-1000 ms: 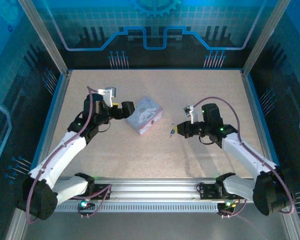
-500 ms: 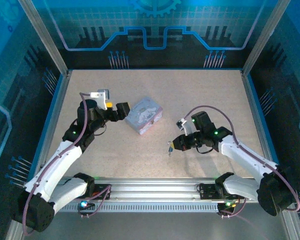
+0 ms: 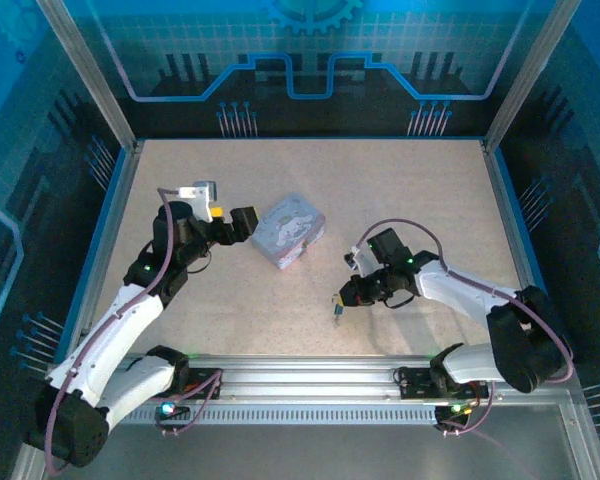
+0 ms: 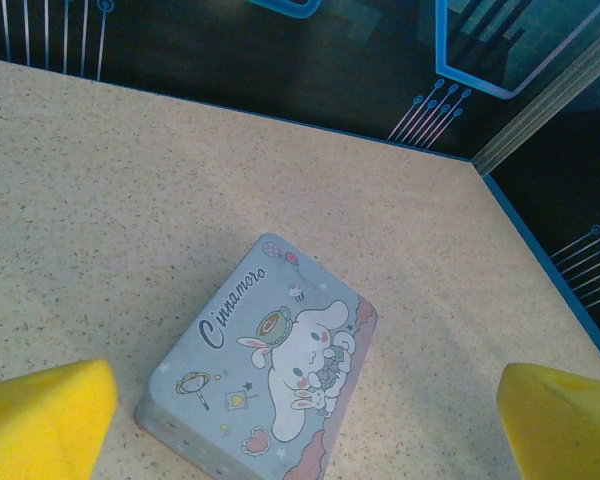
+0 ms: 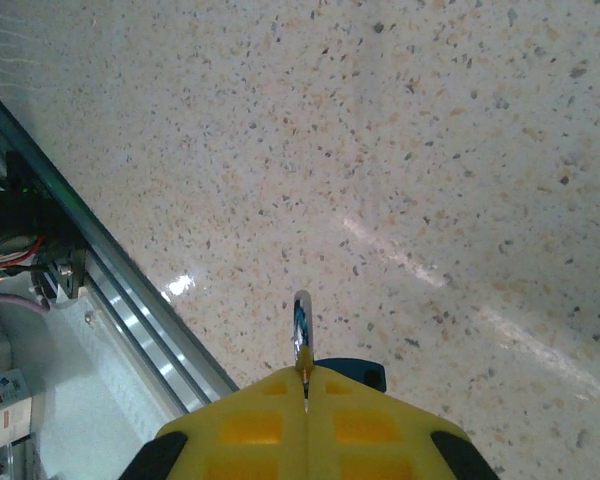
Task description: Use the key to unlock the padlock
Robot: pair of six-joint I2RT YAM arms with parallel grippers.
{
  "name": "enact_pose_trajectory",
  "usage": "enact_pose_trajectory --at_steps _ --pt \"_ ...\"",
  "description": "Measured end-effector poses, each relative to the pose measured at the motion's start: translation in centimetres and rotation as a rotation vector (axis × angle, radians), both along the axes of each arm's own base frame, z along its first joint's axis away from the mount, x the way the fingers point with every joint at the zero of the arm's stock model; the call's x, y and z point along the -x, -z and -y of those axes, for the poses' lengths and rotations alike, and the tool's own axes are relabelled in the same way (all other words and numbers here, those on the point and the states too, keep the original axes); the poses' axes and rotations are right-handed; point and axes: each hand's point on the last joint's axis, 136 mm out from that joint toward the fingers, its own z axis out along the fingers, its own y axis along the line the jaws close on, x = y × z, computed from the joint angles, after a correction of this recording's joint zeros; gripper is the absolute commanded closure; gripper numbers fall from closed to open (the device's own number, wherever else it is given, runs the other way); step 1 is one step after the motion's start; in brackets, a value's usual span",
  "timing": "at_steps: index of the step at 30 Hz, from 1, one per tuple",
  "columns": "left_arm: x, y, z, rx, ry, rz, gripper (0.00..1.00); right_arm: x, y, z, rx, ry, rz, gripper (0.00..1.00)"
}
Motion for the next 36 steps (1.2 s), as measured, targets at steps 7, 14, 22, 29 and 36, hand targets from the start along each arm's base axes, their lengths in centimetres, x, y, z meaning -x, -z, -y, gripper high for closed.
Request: enact_pose_trajectory --at_steps 7,14,22,29,36 --pt "0.0 0.0 -0.2 -0.001 -0.006 0.000 0.01 -0.4 2.1 -0.5 0.008 -0.007 -0.048 0.95" --pt "0.0 0.2 -0.2 -0.001 -0.007 -0.003 0.01 -0.8 3.4 -1.1 0.000 -0.015 -0.074 0.94" --pt "0.1 1.3 -0.3 -0.007 -0.008 -0.025 0.01 -1.1 4.4 -1.9 -0.004 -0.032 -0.096 0.94" --pt "0.1 1.3 -0.3 -0.007 -0.008 -0.025 0.01 -1.2 4.6 -2.3 -0.014 -0.038 -0.106 0.89" --pt "0.1 1.3 -0.3 -0.007 -0.007 -0.025 0.01 -1.3 4.7 -2.2 -0.006 -0.035 -0.105 0.74"
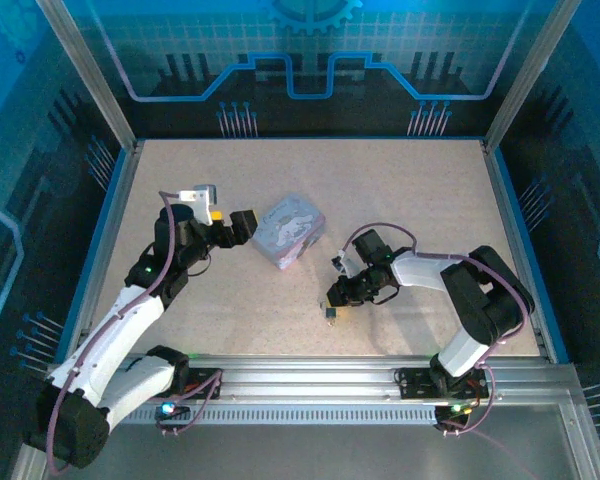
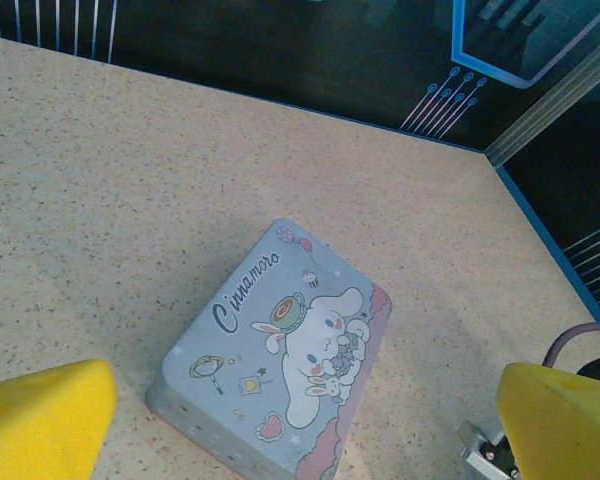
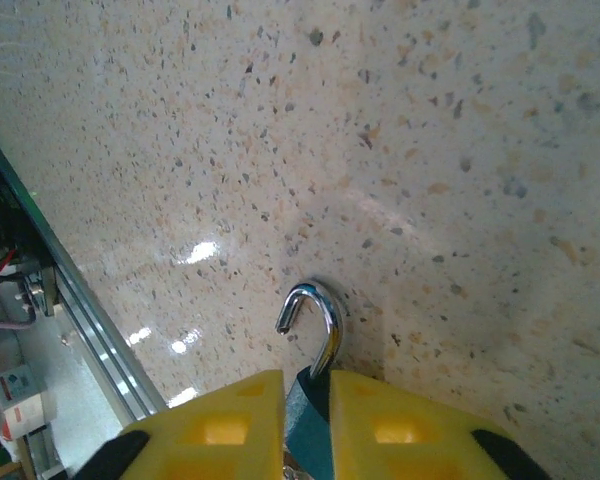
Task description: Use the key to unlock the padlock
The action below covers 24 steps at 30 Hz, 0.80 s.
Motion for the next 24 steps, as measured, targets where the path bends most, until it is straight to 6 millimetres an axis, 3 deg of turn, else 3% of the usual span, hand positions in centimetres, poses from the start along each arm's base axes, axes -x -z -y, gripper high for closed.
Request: enact_pose_trajectory --at_steps 3,9,17,24 --pt "0.0 0.0 0.0 0.000 0.000 0.000 0.01 -0.2 0.0 0.1 0.014 0.001 0.010 0.64" --pt "0.0 0.0 -0.1 -0.001 -0.003 -0.001 0.01 -0.5 -1.3 0.5 0.034 0.002 0.057 0.54" --pt "0.1 0.1 -0.2 -0.014 -0.001 -0.006 0.01 -1.4 -4.3 1.4 0.070 0.014 0.167 0.33" --pt "0.5 -0.1 -0.5 -0.035 -0.002 -0.003 0.01 -1.9 -7.7 3.5 0.137 0.037 0.327 0.12"
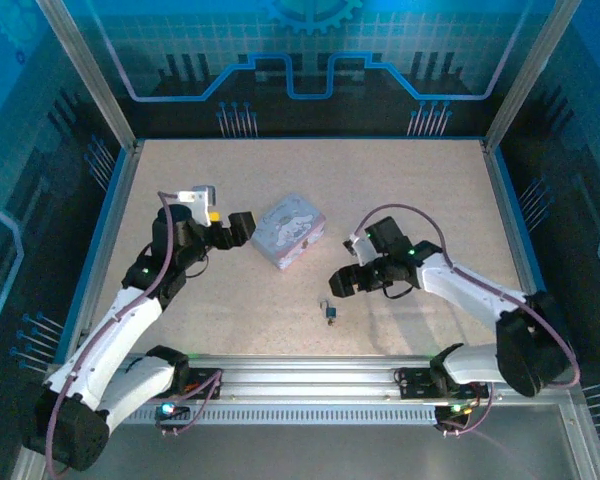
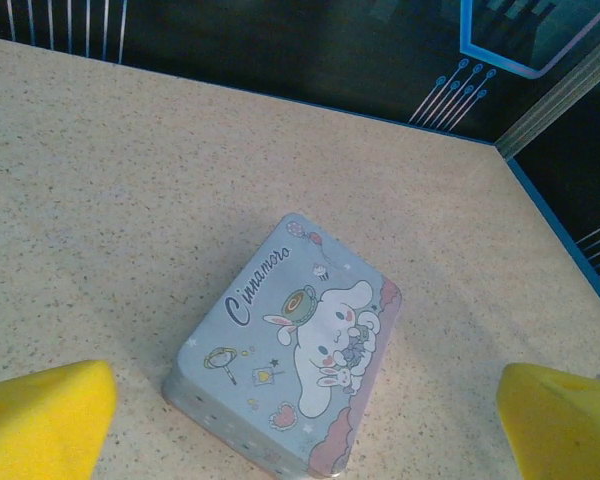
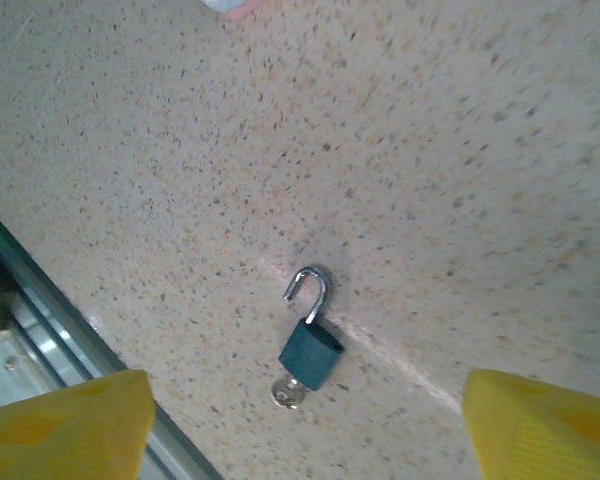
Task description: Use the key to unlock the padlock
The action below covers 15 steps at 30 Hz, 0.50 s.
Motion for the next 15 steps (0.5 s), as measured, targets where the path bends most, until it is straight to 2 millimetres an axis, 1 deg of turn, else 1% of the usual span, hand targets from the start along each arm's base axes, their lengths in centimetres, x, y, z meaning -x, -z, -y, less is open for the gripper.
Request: enact_pose_trajectory --at_steps 2,3,10,15 --pt "0.1 0.0 -0.1 -0.008 -0.002 0.001 0.01 -0.2 -1.0 0.7 0.021 0.013 0.055 0.05" --pt "0.1 0.1 -0.2 -0.012 -0.006 0.000 0.01 -0.3 -1.4 1.2 0.033 0.022 0.081 0.00" --pt "-0.3 0.3 -1.6 -0.048 -0.074 -0.007 0.01 -1.5 -4.7 4.2 0.109 0.113 0.274 0.00" --pt "-0.4 0.1 -2.7 -0.080 -0.129 0.003 0.01 -2.7 -6.0 7.1 0.176 0.213 0.376 0.00"
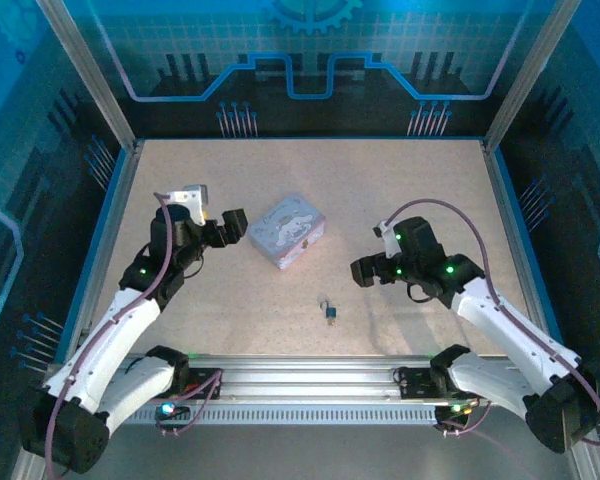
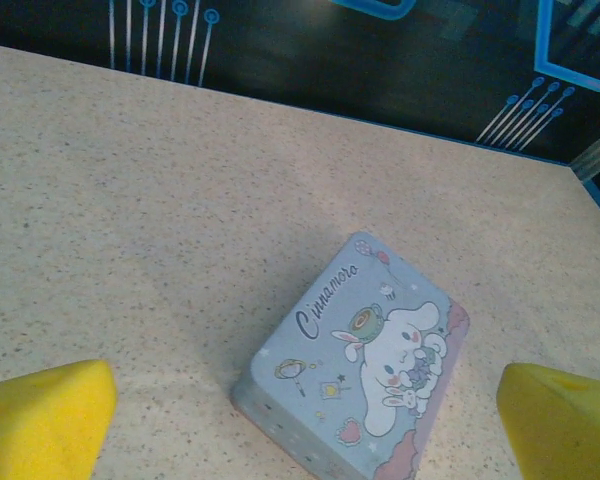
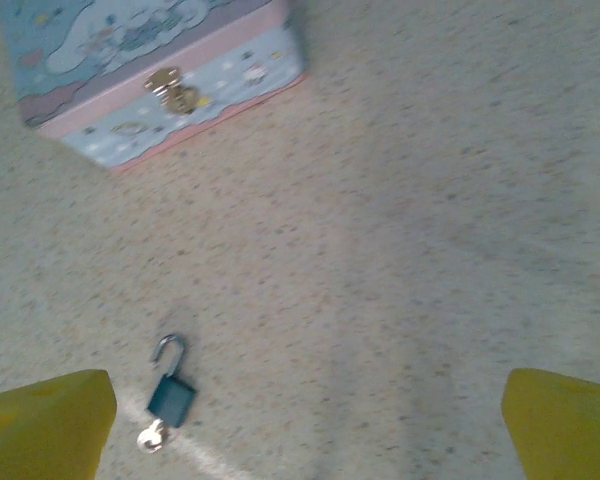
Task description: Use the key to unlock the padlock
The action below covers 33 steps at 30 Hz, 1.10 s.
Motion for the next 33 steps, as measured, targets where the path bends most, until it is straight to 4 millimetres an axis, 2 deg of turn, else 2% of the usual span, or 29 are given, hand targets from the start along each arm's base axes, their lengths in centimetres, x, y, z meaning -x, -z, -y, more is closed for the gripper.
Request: enact_pose_trajectory --at_steps 10,14,21,30,33 --pt "0.4 -0.8 -1.2 -0.030 -0.051 0.030 0.01 -1.5 -1.6 5.8 0.099 0.185 0.199 0.00" --pt "0.4 -1.0 -1.5 -0.034 -0.064 0.035 0.01 -2.5 -1.3 7.5 0.162 0.234 0.259 0.00" --pt "0.4 -0.9 -1.8 -0.039 -0.079 0.035 0.01 -4.1 0.7 9.3 0.244 0.283 0.288 0.00" --pt "0.4 -1.0 -1.9 -0.041 -0.084 0.036 0.01 -5.6 4.9 10.7 0.246 0.318 0.298 0.00" --pt "0.4 -1.0 -1.9 -0.041 -0.084 0.036 0.01 -6.4 5.5 11.2 0.226 0.337 0.304 0.00"
